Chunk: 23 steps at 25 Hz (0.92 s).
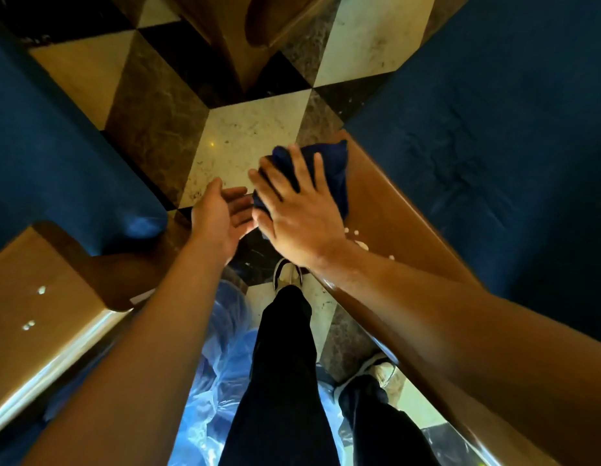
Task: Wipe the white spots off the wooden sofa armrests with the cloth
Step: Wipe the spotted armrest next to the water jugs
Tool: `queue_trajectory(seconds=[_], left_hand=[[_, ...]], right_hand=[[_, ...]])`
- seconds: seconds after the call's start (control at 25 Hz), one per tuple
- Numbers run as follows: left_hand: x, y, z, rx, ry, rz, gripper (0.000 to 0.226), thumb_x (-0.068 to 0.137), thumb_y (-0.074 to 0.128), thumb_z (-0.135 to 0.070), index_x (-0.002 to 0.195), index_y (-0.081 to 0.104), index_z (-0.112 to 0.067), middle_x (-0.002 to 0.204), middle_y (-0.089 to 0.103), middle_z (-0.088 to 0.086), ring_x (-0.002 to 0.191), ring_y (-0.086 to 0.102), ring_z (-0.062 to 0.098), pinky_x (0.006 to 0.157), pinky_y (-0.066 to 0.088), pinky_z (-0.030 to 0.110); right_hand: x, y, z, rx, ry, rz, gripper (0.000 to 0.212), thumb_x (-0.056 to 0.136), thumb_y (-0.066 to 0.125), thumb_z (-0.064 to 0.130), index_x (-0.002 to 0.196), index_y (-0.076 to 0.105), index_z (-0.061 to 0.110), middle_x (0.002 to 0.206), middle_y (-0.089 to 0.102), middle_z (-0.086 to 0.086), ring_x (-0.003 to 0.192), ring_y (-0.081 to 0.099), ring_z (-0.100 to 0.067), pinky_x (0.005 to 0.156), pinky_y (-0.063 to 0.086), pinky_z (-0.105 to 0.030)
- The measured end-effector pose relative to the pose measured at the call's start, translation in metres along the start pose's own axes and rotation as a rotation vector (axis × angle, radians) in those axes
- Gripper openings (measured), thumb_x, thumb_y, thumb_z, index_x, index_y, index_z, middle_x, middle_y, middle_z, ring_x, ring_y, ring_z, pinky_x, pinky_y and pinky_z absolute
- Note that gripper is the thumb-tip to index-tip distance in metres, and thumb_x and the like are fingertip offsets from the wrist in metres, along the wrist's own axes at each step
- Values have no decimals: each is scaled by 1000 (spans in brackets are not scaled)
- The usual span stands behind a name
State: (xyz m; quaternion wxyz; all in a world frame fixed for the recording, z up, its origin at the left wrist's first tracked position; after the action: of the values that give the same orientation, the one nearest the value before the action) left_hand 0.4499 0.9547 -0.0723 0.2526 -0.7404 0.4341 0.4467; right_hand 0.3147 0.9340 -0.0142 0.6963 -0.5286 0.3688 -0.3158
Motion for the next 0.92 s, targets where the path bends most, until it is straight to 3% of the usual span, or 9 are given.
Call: queue_trajectory(seconds=[0.16,0.24,0.32,0.4,0.52,0.6,0.72,0.84,0.92], left_hand=[[-9,21,-14,251,146,-38,38,103,46,-41,86,70,-17,83,77,6,81,74,24,74,59,36],[-12,38,-21,408,233,-18,40,103,44,-42,83,72,-19,94,76,10,83,72,25,75,57,36],[-13,53,-25,597,331,9,40,102,42,-43,84,69,-20,96,74,11,86,70,26,78,56,38],[-16,62,-30,776,442,31,41,102,40,-47,90,68,-20,96,72,9,90,67,28,80,53,41],[-21,84,-37,1074,636,68,45,104,34,-53,108,64,-20,98,66,3,86,60,24,68,43,38],[-24,98,-39,1183,662,108,51,103,29,-60,115,61,-22,96,61,-3,81,56,18,64,38,36],[-18,106,-40,1222,617,105,66,101,23,-66,131,58,-19,120,62,5,99,56,25,79,39,37],[-9,114,-41,1281,551,130,74,100,19,-68,141,51,-15,137,58,14,114,55,30,87,38,41],[-5,119,-41,1328,532,144,73,102,18,-66,143,47,-12,139,56,17,122,54,35,88,38,42]], right_hand=[[-32,15,20,-127,-348,33,53,104,34,31,155,39,19,166,29,-5,156,4,-43,123,9,-62],[-41,17,15,-138,-364,26,55,103,35,27,157,36,17,166,31,-6,156,5,-41,125,9,-59],[-47,16,-3,-90,-314,31,64,99,42,37,160,27,24,169,21,-5,157,3,-39,124,10,-59],[-45,8,-32,-26,-231,9,73,92,45,59,159,25,38,171,15,-2,156,2,-43,122,9,-63],[-33,-3,-82,18,-104,-23,77,87,40,78,156,25,46,171,14,-1,152,7,-51,119,14,-69],[-32,-6,-105,82,54,-16,78,87,39,79,156,20,49,171,12,1,148,20,-53,112,30,-69],[-46,-2,-133,285,362,-27,75,91,39,76,157,18,48,164,29,-5,129,47,-47,101,45,-59],[-77,4,-147,359,759,-66,70,97,31,70,158,28,36,150,49,-11,126,52,-42,102,43,-54],[-100,6,-123,237,854,-130,68,101,27,65,159,26,31,158,41,-11,139,42,-42,113,34,-57]])
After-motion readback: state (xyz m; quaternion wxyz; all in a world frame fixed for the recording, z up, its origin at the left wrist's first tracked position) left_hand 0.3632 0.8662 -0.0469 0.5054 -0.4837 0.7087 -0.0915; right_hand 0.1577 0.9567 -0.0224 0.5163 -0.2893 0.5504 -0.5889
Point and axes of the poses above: each hand's wrist, its own x-axis towards the middle knuckle, its own y-axis out of the palm, z = x × y, the point moved 6 cm from there along x, towards the middle knuckle
